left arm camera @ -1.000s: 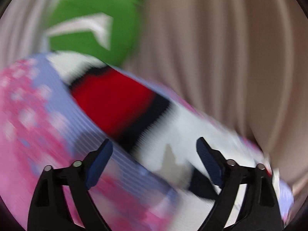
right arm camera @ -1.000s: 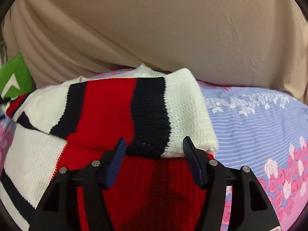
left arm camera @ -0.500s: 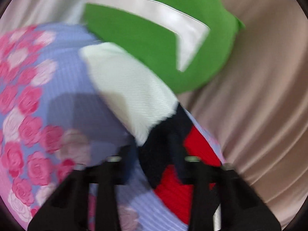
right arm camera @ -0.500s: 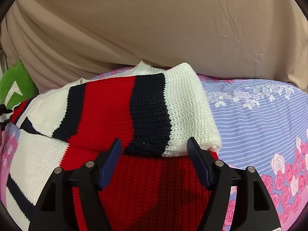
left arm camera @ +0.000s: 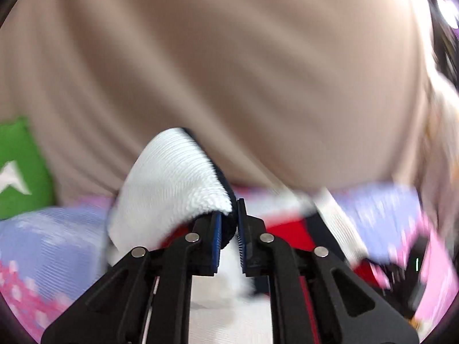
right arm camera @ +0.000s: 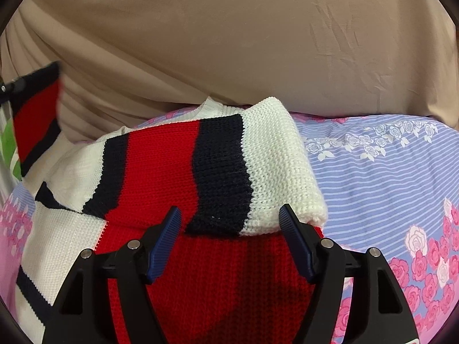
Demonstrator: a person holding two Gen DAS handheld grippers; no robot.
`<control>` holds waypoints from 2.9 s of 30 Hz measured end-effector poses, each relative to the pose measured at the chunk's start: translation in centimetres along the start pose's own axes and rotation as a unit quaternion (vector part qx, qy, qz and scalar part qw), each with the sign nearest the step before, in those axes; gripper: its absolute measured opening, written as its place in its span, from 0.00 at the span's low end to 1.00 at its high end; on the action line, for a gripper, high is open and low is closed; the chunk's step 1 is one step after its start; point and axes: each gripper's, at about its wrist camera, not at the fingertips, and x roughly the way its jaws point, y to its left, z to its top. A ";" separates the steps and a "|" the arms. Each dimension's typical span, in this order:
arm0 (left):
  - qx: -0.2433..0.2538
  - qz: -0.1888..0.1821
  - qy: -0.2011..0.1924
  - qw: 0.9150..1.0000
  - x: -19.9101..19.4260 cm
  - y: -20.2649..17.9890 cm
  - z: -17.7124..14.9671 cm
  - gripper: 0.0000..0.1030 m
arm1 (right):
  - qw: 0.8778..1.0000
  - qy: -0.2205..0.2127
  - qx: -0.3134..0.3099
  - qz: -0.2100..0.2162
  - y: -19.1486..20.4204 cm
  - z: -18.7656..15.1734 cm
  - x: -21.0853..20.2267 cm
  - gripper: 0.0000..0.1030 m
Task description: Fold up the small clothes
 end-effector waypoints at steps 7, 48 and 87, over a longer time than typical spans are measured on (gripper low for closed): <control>-0.056 -0.039 0.111 0.992 4.5 -4.9 -9.7 0.13 | 0.999 -0.023 0.033 0.033 -1.3 -0.1 -1.5 0.71; -0.376 0.025 0.038 0.925 1.2 16.4 -14.3 0.34 | 0.968 0.074 0.200 0.135 -2.8 2.5 2.2 0.59; -0.315 0.133 0.035 0.939 0.6 15.1 -13.5 0.12 | 0.980 0.045 -0.027 0.193 11.4 9.0 -2.5 0.58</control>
